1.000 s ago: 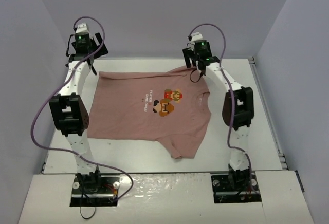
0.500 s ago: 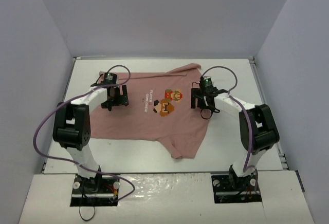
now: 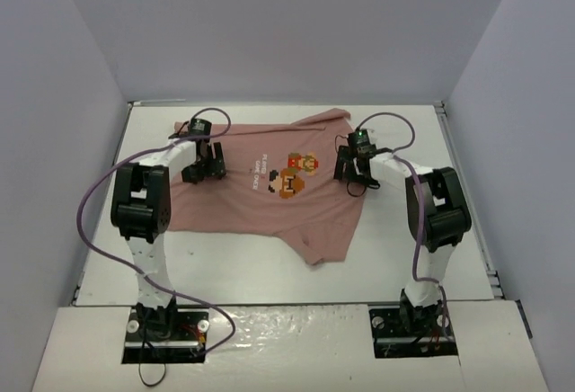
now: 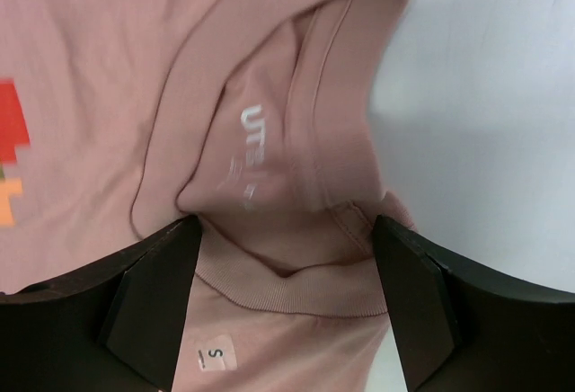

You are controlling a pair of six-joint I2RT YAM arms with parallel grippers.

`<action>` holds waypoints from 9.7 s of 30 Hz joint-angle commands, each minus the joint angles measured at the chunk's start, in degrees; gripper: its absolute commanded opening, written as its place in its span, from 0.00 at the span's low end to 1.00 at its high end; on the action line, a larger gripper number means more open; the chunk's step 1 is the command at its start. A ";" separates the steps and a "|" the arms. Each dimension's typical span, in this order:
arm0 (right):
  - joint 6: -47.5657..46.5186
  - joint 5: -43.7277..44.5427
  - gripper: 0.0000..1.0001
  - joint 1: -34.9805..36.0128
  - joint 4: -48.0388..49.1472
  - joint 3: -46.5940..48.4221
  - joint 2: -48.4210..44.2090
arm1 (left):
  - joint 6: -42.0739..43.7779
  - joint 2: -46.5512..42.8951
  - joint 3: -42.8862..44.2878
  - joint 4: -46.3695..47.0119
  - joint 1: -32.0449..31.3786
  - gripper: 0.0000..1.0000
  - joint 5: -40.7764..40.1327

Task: Fold and stack the t-shirts
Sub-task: Flatten out the tshirt, then grap the side of the flattened tshirt closest away from the robot with both arms, then fold the flattened tshirt in 1/3 of the way

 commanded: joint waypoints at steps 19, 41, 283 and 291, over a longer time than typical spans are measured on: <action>-2.21 -4.09 0.75 -6.51 -4.05 6.11 -13.74 | -2.94 -12.09 13.04 -2.79 -8.98 0.80 8.55; 7.22 -8.20 0.75 -6.59 -5.84 -24.07 -42.01 | -29.91 -10.67 2.97 1.06 -41.57 0.69 3.17; -3.94 5.08 0.00 6.37 -34.06 14.64 -32.17 | -13.66 -46.92 -31.38 -4.80 19.55 0.00 3.38; -5.80 3.62 0.00 5.95 -34.30 17.60 -28.55 | -11.73 -47.17 -28.34 -6.08 19.55 0.00 1.60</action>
